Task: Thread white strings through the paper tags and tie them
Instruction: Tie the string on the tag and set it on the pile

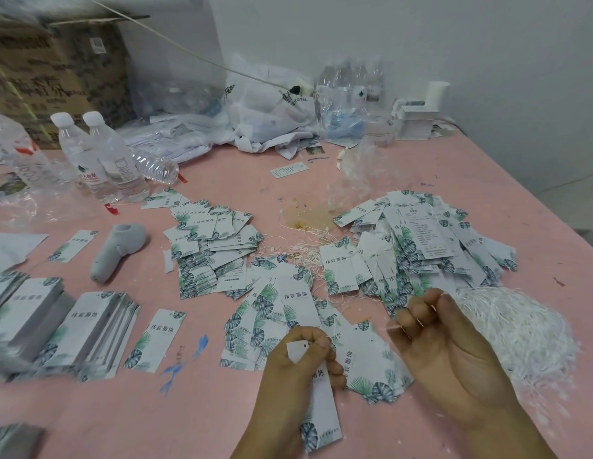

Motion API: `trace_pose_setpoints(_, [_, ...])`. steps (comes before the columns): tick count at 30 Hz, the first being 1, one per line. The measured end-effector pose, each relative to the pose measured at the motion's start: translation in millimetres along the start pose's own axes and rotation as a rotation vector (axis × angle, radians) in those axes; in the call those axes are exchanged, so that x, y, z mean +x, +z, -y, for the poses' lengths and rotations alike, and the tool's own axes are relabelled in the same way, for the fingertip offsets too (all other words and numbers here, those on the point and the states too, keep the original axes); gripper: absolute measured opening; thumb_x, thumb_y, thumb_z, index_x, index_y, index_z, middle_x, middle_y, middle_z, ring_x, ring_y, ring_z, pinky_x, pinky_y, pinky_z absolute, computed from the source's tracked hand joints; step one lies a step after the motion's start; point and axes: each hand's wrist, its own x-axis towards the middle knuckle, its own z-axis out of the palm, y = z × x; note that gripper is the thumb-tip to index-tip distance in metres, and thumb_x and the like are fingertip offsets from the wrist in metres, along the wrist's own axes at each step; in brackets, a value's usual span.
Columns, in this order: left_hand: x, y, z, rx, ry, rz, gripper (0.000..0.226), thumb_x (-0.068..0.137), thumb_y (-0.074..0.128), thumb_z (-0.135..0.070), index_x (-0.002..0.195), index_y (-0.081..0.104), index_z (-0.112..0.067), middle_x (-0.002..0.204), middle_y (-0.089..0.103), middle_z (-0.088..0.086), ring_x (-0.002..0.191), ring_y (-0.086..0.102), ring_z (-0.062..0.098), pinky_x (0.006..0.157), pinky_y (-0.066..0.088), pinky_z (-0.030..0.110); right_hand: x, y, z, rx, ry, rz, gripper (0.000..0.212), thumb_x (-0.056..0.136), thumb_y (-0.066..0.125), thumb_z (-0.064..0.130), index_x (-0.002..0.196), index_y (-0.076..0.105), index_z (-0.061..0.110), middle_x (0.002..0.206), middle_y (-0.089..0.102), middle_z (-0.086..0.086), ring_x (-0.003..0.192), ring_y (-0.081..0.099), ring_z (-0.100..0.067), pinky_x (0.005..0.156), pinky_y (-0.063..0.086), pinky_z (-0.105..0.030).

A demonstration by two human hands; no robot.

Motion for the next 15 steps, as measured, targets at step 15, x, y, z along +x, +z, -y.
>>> trace_pose_setpoints(15, [-3.9,1.2,10.0,0.03,0.055,0.085,0.04,0.07,0.048,-0.003,0.103,0.068,-0.009,0.094,0.074,0.022,0.085,0.074,0.033,0.07,0.06,0.034,-10.6,10.1,-25.3,-1.071,0.016,-0.007,0.02,0.088,0.067,0.004,0.089,0.076,0.023,0.075,0.075,-0.008,0.062,0.07,-0.012,0.062,0.056,-0.023])
